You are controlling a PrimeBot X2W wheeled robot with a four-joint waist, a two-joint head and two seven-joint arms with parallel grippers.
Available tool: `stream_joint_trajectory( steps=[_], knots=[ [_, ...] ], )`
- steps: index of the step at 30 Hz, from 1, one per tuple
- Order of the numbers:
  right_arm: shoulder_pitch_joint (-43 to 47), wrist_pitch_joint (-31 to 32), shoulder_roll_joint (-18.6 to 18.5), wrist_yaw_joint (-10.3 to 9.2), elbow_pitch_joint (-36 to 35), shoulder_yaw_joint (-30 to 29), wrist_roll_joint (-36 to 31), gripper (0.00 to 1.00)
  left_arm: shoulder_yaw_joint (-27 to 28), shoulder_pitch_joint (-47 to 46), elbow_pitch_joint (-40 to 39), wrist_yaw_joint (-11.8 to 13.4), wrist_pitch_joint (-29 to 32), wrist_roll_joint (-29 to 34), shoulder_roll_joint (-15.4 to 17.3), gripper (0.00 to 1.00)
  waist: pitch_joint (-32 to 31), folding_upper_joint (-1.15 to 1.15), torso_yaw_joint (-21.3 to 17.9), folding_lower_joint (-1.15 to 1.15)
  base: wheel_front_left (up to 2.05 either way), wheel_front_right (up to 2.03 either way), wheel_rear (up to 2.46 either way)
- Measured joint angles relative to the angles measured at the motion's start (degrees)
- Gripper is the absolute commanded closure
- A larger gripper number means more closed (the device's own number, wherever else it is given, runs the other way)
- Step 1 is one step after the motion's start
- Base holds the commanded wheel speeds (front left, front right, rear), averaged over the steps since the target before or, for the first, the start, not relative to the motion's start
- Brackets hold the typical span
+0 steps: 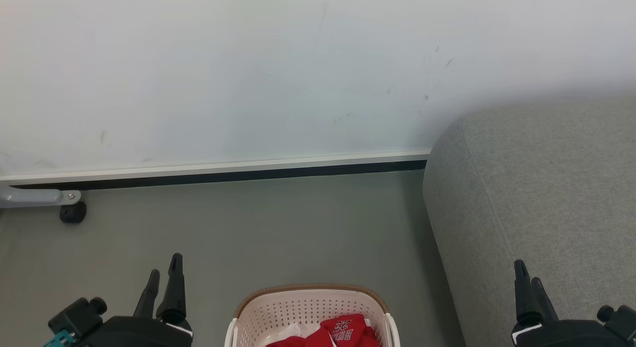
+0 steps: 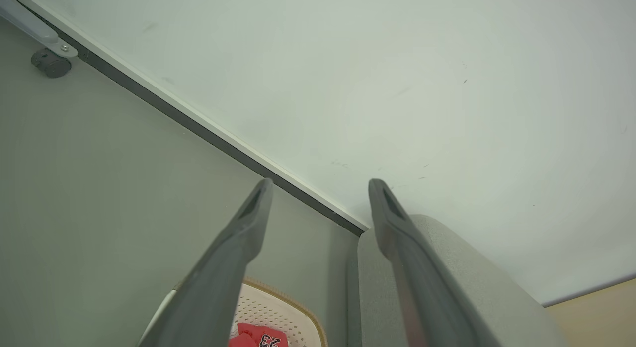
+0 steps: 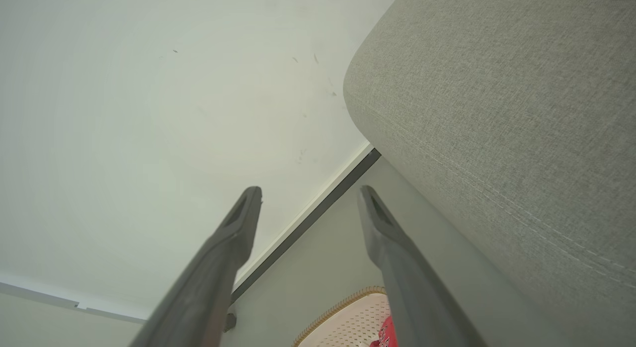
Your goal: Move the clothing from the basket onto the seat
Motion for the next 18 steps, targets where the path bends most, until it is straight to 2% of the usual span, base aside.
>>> stream_joint_trajectory(
  steps=[18],
  knots=[
    [0.73,-3.27,-0.29,-2.49,-0.83,3.07,-13.62,0.0,-2.49,0.13,-1.31,2.21,-3.21,14.16,1.54,0.0,0.01,0.0,-0.16,0.01,0.0,0.0,0.0]
  ],
)
